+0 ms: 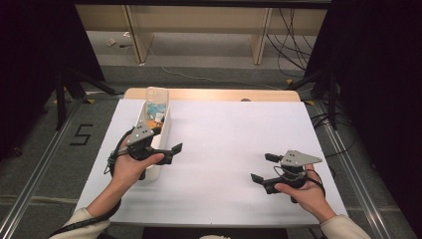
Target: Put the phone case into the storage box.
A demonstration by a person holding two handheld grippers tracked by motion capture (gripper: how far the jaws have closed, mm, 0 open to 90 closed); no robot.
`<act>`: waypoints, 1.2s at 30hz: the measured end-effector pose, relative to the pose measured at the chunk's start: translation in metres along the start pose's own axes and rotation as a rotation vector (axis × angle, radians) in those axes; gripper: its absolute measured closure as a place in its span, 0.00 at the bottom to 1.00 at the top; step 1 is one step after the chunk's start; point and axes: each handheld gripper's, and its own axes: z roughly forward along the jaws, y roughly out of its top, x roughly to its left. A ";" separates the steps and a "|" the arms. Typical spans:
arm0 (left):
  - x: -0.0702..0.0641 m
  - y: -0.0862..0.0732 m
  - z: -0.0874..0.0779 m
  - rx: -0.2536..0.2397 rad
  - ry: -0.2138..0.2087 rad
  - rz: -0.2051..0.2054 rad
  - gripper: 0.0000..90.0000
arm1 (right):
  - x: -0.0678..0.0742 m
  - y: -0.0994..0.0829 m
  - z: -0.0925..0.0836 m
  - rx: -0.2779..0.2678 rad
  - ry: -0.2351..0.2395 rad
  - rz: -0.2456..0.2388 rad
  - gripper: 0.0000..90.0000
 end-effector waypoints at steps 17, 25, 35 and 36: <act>-0.001 -0.009 -0.006 0.000 -0.009 0.006 0.03 | 0.000 0.000 0.000 0.000 -0.001 -0.003 0.11; -0.003 -0.011 -0.007 -0.005 -0.008 0.015 0.03 | 0.000 0.000 0.000 0.000 -0.002 -0.003 0.11; -0.004 -0.013 -0.005 0.001 -0.013 0.020 0.03 | -0.001 0.000 -0.001 -0.004 -0.004 -0.002 0.11; -0.004 -0.013 -0.005 0.001 -0.013 0.021 0.03 | -0.001 0.000 -0.001 -0.004 -0.004 -0.002 0.11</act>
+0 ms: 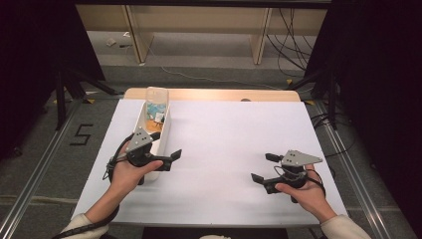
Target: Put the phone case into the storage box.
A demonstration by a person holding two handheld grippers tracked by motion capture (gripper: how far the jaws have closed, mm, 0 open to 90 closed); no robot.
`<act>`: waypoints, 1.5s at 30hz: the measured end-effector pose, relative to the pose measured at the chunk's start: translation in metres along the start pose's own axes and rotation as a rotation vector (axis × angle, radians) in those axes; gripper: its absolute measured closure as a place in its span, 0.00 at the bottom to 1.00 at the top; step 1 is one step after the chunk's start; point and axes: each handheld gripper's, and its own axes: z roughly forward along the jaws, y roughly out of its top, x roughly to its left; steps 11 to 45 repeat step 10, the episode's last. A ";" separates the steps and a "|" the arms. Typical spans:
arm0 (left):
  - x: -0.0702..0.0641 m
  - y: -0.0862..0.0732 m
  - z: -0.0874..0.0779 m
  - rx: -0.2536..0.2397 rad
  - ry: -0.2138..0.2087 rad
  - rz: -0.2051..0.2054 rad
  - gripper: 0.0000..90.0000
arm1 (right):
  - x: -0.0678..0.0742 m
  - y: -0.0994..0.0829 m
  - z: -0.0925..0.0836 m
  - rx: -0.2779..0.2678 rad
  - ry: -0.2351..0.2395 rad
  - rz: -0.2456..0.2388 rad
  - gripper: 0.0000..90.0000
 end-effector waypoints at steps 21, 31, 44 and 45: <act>0.000 0.000 0.001 0.000 -0.001 -0.002 0.03 | -0.001 0.000 -0.001 -0.001 -0.003 0.003 0.11; 0.000 0.000 0.001 0.000 -0.001 -0.002 0.03 | -0.001 0.000 -0.001 -0.001 -0.003 0.003 0.11; 0.000 0.000 0.001 0.000 -0.001 -0.002 0.03 | -0.001 0.000 -0.001 -0.001 -0.003 0.003 0.11; 0.000 0.000 0.001 0.000 -0.001 -0.002 0.03 | -0.001 0.000 -0.001 -0.001 -0.003 0.003 0.11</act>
